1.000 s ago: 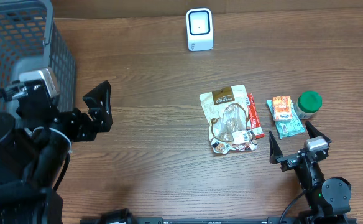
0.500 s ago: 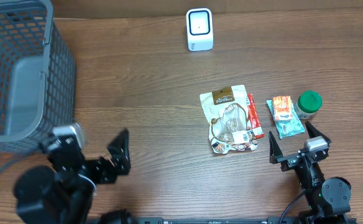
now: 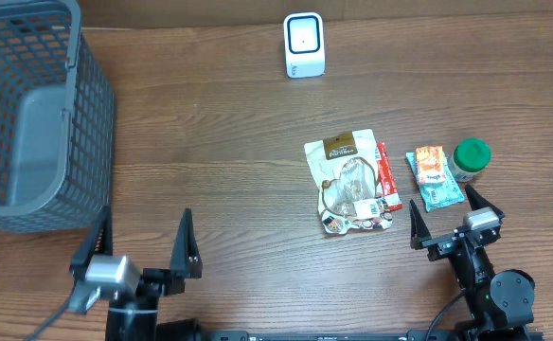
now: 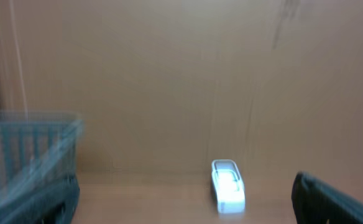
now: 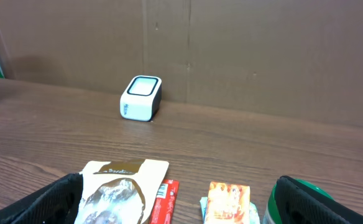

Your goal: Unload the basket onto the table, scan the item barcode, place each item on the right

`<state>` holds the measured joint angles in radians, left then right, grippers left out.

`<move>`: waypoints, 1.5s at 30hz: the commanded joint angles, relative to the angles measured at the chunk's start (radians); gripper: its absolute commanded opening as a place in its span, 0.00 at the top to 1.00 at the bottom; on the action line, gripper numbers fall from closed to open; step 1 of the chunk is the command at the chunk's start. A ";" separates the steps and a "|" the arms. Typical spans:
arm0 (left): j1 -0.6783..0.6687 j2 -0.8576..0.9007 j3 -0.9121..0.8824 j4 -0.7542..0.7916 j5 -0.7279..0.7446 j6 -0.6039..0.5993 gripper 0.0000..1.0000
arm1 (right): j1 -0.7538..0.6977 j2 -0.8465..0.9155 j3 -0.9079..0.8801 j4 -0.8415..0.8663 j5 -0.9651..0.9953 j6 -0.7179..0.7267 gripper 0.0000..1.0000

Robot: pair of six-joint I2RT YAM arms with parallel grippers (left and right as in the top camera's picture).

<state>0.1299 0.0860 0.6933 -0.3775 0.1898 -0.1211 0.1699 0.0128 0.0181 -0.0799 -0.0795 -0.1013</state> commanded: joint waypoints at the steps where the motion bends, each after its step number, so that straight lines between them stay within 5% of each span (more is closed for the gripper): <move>1: -0.020 -0.084 -0.099 0.164 -0.019 0.040 0.00 | -0.005 -0.009 -0.010 0.003 -0.005 -0.001 0.00; 16: -0.067 -0.082 -0.478 0.798 -0.066 0.019 0.00 | -0.005 -0.009 -0.010 0.003 -0.005 -0.001 0.00; 30: -0.065 -0.082 -0.673 0.790 -0.130 0.008 0.00 | -0.005 -0.009 -0.010 0.003 -0.005 -0.001 0.00; 45: -0.065 -0.082 -0.688 0.329 -0.177 -0.023 0.00 | -0.005 -0.009 -0.010 0.003 -0.005 -0.001 0.00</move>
<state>0.0715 0.0109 0.0093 0.0109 0.0429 -0.1318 0.1699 0.0128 0.0181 -0.0803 -0.0814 -0.1009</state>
